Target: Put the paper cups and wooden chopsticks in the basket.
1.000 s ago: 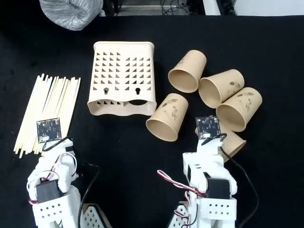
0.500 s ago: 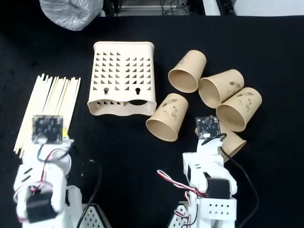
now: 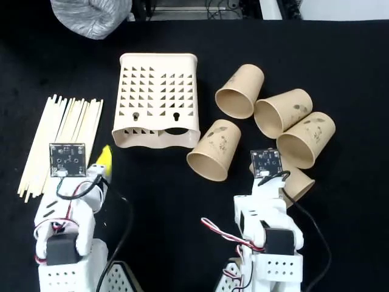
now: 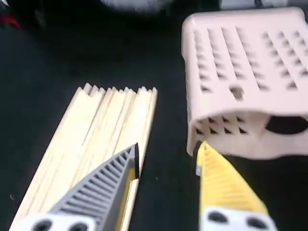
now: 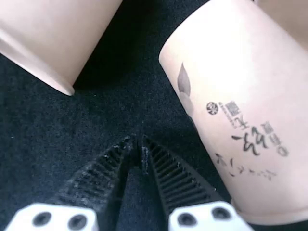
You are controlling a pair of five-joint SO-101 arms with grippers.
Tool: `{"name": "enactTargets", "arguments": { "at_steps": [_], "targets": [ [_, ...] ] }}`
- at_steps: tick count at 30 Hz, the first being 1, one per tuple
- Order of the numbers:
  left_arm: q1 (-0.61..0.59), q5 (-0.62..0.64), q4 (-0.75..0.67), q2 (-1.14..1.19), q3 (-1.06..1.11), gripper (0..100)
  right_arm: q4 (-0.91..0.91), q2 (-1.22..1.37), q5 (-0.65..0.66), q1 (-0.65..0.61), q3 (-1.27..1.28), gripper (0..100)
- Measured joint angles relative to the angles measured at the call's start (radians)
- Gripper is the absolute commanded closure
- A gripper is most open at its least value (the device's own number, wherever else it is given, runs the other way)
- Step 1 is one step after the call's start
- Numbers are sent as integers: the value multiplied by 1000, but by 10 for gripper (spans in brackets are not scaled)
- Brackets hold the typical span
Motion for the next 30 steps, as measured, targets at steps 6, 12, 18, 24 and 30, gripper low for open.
{"name": "enactTargets", "arguments": {
  "at_steps": [6,12,18,24,30],
  "targets": [
    [69,-43,-34,94,20,757,0,0,0,0,0,976],
    [81,-34,-89,457,-126,758,0,0,0,0,0,976],
    [120,-2,-110,944,-384,758,0,0,0,0,0,976],
    [118,5,-322,1160,-396,762,0,0,0,0,0,976],
    [118,104,-618,1171,-281,797,0,0,0,0,0,976]
  ]
}}
